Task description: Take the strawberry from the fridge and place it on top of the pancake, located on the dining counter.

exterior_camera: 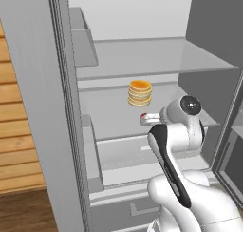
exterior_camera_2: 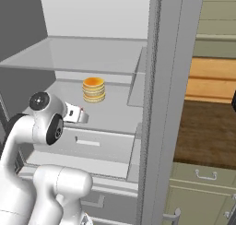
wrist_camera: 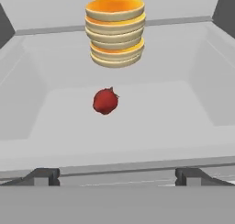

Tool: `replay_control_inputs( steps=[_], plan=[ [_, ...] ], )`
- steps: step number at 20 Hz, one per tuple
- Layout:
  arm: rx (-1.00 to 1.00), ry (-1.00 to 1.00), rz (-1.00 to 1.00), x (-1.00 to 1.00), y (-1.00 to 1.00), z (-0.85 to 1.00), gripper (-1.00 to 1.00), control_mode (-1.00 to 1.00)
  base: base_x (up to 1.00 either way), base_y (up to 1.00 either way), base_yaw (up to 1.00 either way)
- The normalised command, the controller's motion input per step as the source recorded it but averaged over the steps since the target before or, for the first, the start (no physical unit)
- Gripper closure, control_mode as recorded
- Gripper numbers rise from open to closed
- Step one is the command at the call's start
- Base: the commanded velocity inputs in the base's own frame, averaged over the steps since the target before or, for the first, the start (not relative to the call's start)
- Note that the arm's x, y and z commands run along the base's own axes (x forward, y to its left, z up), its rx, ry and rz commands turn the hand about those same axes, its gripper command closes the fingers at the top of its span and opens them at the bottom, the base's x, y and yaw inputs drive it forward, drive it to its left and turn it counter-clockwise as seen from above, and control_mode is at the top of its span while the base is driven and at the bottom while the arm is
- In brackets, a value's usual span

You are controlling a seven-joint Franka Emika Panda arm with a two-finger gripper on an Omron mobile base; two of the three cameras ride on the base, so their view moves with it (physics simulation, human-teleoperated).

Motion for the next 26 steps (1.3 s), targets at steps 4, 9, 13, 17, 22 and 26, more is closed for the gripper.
replay_control_inputs(
  steps=[4, 9, 13, 17, 22, 26],
  plan=[
    [0.00, 0.09, 0.00, 0.62, 0.00, -0.02, -1.00, -1.00, 0.00, 0.00, 0.00],
    [0.00, 0.03, 0.00, 0.48, 0.01, -0.12, -1.00, -1.00, 0.00, 0.00, 0.00],
    [0.00, 0.00, 0.00, 0.31, 0.09, -0.10, -1.00, -1.00, 0.00, 0.00, 0.00],
    [0.00, 0.01, 0.00, 0.11, 0.16, -0.23, -1.00, -1.00, 0.00, 0.00, 0.00],
    [0.00, 0.04, 0.00, 0.30, 0.09, -0.16, -1.00, -1.00, 0.00, 0.00, 0.00],
    [0.00, 0.00, 0.00, 0.33, 0.08, -0.14, -1.00, -1.00, 0.00, 0.00, 0.00]
  ],
)
